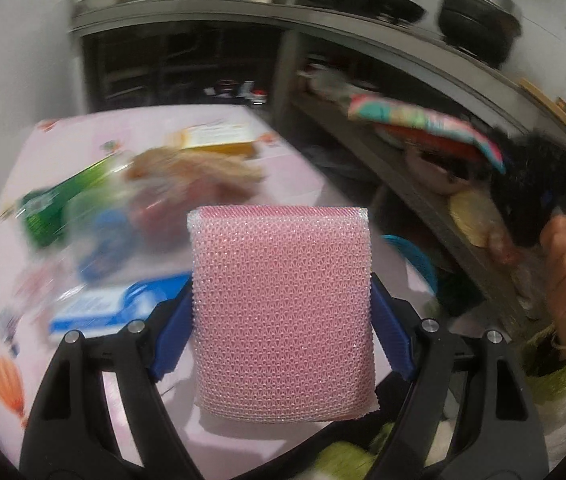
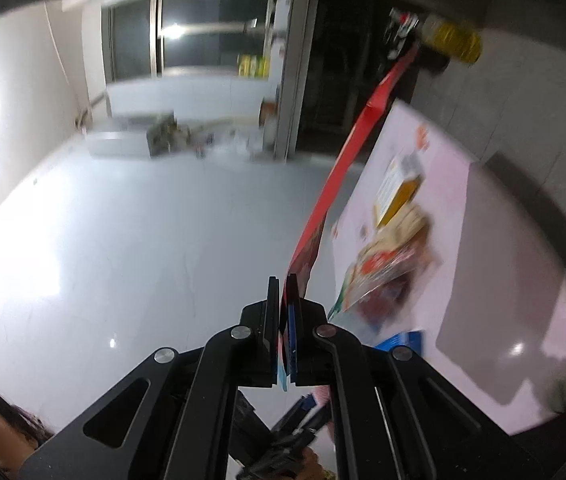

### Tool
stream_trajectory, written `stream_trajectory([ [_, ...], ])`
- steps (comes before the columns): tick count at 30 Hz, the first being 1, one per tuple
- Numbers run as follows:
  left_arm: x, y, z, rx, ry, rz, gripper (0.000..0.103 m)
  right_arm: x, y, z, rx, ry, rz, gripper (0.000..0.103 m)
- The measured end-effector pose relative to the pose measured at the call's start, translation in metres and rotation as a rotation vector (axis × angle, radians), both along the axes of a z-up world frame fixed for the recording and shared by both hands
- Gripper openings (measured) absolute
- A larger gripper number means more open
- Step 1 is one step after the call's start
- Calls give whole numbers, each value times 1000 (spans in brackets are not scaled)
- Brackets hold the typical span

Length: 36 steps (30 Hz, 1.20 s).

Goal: Collect trash
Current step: 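Carry the sponge and red bag to the blue wastebasket and release both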

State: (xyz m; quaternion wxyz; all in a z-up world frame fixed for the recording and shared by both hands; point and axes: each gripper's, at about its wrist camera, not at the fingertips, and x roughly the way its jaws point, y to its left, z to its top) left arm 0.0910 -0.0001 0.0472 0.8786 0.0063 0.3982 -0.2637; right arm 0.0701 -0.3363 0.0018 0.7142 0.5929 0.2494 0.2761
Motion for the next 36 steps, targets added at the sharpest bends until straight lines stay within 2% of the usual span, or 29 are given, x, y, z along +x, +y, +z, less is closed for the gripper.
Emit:
stream_trajectory([
  [4, 9, -51, 9, -8, 1, -112, 76, -39, -51, -19, 24, 30, -125, 4],
  [10, 22, -124, 16, -18, 26, -253, 76, -84, -101, -58, 69, 92, -273, 4],
  [17, 50, -213, 11, -14, 120, -382, 76, -115, -142, -126, 100, 238, -416, 4],
  [21, 74, -267, -13, 22, 229, -441, 76, -117, -153, -168, 118, 326, -457, 4],
  [28, 98, -358, -88, 164, 420, -515, 76, -100, -182, -230, 140, 449, -521, 4],
  [32, 110, -399, -129, 254, 462, -523, 76, -82, -199, -252, 124, 491, -544, 4],
  [34, 118, -413, -144, 272, 483, -516, 77, -72, -207, -262, 118, 501, -549, 4],
  [36, 124, -425, -155, 286, 480, -510, 79, -61, -215, -270, 64, 527, -567, 8],
])
